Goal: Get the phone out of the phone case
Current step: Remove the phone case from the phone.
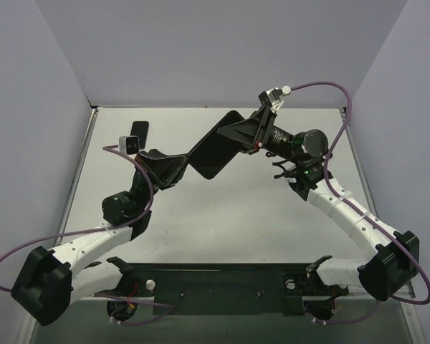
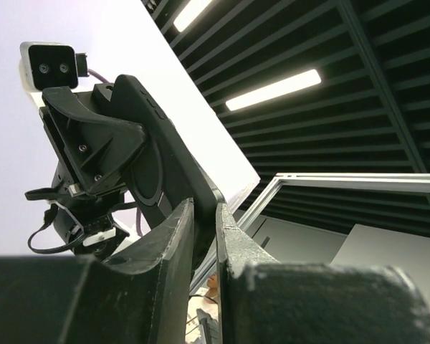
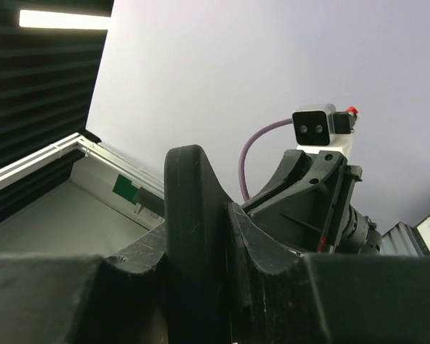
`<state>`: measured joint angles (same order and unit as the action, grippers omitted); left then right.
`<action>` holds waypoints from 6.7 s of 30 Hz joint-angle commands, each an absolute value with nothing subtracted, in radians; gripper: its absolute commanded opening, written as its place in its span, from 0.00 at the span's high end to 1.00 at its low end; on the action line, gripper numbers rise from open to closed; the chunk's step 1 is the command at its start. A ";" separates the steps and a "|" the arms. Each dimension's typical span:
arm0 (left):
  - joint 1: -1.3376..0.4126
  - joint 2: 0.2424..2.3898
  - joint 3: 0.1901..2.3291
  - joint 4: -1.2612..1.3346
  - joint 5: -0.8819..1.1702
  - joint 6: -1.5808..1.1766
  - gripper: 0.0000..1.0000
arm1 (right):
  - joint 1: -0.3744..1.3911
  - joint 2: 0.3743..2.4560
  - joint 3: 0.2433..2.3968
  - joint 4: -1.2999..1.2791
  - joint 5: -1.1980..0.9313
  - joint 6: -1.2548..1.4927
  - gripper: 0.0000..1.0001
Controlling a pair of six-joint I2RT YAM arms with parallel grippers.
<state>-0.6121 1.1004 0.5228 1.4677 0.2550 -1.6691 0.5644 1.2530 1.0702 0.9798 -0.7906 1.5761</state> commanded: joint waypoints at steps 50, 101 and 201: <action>-0.838 1.009 0.772 1.005 0.281 -1.115 0.62 | 0.609 0.953 1.106 0.468 -0.311 1.028 1.00; -0.844 1.014 0.781 0.985 0.563 -0.492 1.00 | 0.601 1.000 1.066 0.633 -0.382 1.580 1.00; -0.560 1.141 0.717 0.616 0.295 -1.379 0.75 | 0.653 1.071 1.072 1.091 -0.715 1.543 1.00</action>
<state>-0.5728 1.0660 0.7303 0.8726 0.3584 -1.3670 0.6090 1.1030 1.0058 0.6624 -0.5560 1.3029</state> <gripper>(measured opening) 0.260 0.130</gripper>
